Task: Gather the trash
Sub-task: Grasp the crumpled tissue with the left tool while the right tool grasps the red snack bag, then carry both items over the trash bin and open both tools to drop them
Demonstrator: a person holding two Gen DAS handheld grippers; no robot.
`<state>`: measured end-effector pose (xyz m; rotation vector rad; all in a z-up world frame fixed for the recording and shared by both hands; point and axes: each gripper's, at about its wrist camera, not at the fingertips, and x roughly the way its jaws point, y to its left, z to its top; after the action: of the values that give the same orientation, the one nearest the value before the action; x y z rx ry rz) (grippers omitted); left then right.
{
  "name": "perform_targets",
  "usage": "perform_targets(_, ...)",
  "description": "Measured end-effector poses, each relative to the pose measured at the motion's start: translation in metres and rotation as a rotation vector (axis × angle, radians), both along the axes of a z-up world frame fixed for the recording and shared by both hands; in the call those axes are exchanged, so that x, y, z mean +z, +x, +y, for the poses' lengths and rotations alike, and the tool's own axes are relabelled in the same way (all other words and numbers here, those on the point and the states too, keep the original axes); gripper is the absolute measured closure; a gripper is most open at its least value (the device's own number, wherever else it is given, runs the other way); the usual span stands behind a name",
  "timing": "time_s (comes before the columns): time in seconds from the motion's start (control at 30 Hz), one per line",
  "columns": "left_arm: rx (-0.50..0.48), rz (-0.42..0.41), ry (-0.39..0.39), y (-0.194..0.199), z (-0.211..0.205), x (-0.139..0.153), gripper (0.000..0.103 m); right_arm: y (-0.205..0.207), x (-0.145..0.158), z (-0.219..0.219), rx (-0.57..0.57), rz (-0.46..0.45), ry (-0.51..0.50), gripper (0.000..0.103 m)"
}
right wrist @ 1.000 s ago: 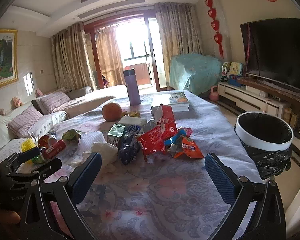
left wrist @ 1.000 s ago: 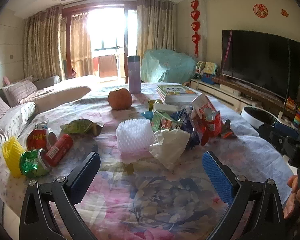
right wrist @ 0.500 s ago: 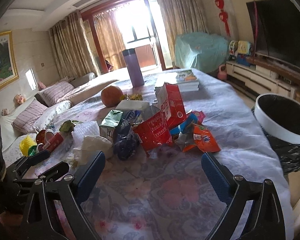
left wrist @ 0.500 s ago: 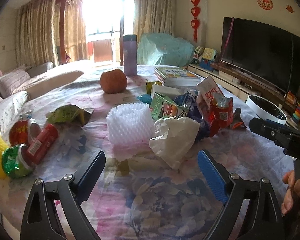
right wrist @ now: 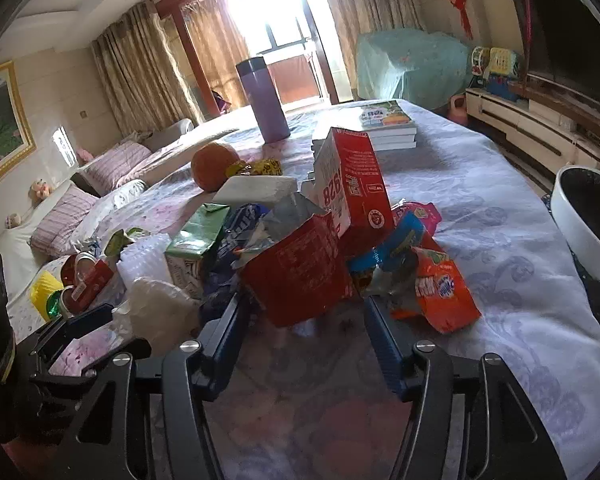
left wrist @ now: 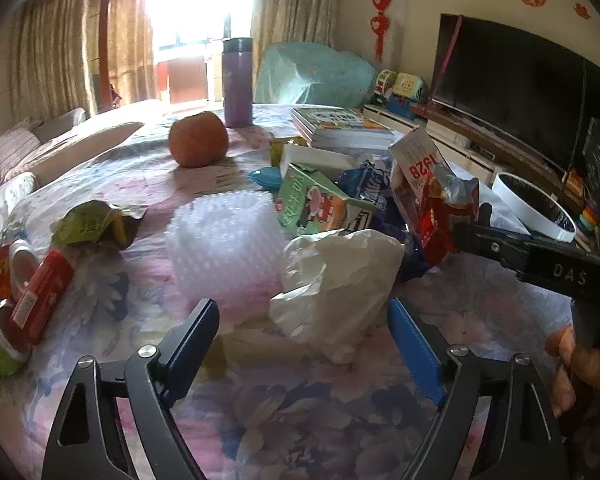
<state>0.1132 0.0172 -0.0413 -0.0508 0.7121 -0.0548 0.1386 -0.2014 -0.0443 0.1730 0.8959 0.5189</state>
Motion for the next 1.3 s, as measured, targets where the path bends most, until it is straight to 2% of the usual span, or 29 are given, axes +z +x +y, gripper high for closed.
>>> perform_targets(0.07, -0.015, 0.012, 0.002, 0.006, -0.003, -0.001, 0.036, 0.006, -0.002, 0.000, 0.010, 0.008, 0.007, 0.043)
perform_targets(0.1, -0.024, 0.021, -0.002, 0.008, -0.004, -0.002, 0.039, 0.008, -0.003, -0.001, 0.016, 0.014, 0.014, 0.047)
perform_targets(0.13, -0.037, 0.030, -0.010, 0.010, -0.005, -0.003, 0.048, 0.010, -0.004, 0.000, 0.023, 0.018, 0.021, 0.050)
perform_targets(0.17, -0.051, 0.039, -0.018, 0.011, -0.006, -0.004, 0.058, 0.011, -0.004, 0.001, 0.031, 0.022, 0.026, 0.057)
perform_targets(0.23, -0.059, 0.045, -0.018, 0.012, -0.007, -0.004, 0.064, 0.013, -0.005, 0.001, 0.056, 0.037, 0.042, 0.066)
perform_targets(0.27, -0.062, 0.044, -0.019, 0.012, -0.007, -0.004, 0.066, 0.013, -0.005, 0.002, 0.063, 0.039, 0.046, 0.077)
perform_targets(0.33, -0.072, 0.038, -0.027, 0.009, -0.008, -0.001, 0.069, 0.009, -0.004, 0.000, 0.069, 0.040, 0.054, 0.084)
perform_targets(0.5, -0.086, 0.021, -0.045, 0.002, -0.010, 0.005, 0.074, -0.001, 0.001, -0.009, 0.066, 0.024, 0.077, 0.088)
perform_targets(0.7, -0.114, -0.001, -0.054, -0.004, -0.021, 0.012, 0.076, -0.011, 0.008, -0.026, 0.038, 0.006, 0.105, 0.089)
perform_targets(0.93, -0.194, -0.026, -0.067, -0.008, -0.048, 0.024, 0.077, -0.023, 0.017, -0.058, -0.013, -0.010, 0.132, 0.089)
perform_targets(1.3, -0.273, -0.023, -0.059, 0.018, -0.081, 0.026, 0.078, -0.027, 0.023, -0.115, -0.127, -0.027, 0.167, 0.090)
